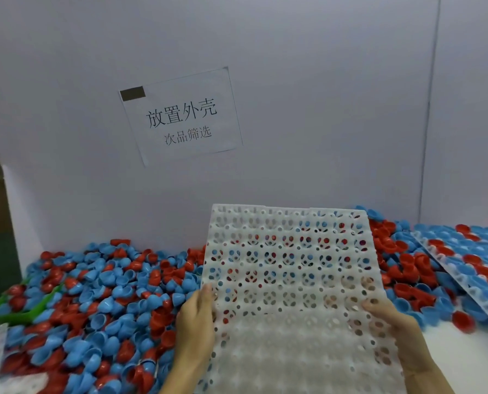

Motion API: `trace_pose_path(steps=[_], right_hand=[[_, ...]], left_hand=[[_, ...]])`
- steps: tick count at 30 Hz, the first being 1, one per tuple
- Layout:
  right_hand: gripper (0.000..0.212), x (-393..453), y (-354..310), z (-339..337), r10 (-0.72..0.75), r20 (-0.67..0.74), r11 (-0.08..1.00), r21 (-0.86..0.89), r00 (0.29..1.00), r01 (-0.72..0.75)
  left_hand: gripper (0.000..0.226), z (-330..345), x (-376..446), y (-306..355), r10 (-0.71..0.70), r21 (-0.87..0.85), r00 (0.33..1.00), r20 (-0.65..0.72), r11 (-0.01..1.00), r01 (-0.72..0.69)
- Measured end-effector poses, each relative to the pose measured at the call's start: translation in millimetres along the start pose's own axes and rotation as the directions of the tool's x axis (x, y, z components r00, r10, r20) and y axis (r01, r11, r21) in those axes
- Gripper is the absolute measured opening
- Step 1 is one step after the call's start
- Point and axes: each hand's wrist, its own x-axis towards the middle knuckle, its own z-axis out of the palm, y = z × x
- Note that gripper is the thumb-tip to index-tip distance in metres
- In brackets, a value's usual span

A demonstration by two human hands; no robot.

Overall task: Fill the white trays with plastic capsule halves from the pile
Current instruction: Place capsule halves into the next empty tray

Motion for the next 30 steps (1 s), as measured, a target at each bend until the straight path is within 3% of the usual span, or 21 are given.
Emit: trace_pose_path(steps=[2, 5, 9, 12, 14, 16, 21, 26, 30], right_hand=[[0.046, 3, -11, 2, -0.008, 0.064, 0.997, -0.073, 0.998, 0.013], [0.033, 12, -32, -1, -0.017, 0.123, 0.942, -0.332, 0.992, 0.057], [0.021, 20, -55, -34, 0.099, 0.038, 0.836, -0.545, 0.994, -0.063], [0.015, 16, -60, -56, 0.121, -0.070, 0.589, -0.798, 0.990, -0.129], [0.025, 12, -54, -61, 0.185, -0.115, 0.409, -0.894, 0.976, -0.183], [0.018, 6, -44, -61, 0.242, -0.122, 0.330, -0.923, 0.963, -0.200], [0.014, 1, -24, -51, 0.232, -0.084, 0.314, -0.936, 0.969, -0.156], [0.010, 3, -10, -33, 0.308, -0.124, 0.257, -0.944, 0.943, -0.208], [0.017, 19, -5, -18, 0.204, -0.152, 0.192, -0.962, 0.967, -0.192]], left_hand=[[0.030, -1, 2, 4, -0.033, 0.035, 0.999, 0.004, 0.999, 0.033], [0.032, -1, 7, 8, -0.159, 0.086, 0.987, 0.039, 0.984, 0.155], [0.037, 15, -10, 11, -0.275, 0.196, 0.934, 0.227, 0.952, 0.233], [0.043, 30, -26, 6, -0.337, 0.414, 0.872, 0.355, 0.893, 0.177], [0.044, 30, -31, 4, -0.358, 0.552, 0.851, 0.383, 0.828, 0.100], [0.045, 26, -31, 4, -0.376, 0.626, 0.852, 0.365, 0.776, 0.074], [0.048, 1, -28, -9, -0.368, 0.661, 0.883, 0.292, 0.745, 0.091], [0.047, 1, -22, -24, -0.370, 0.686, 0.883, 0.289, 0.724, 0.078], [0.042, 19, -8, -26, -0.383, 0.636, 0.872, 0.305, 0.764, 0.113]])
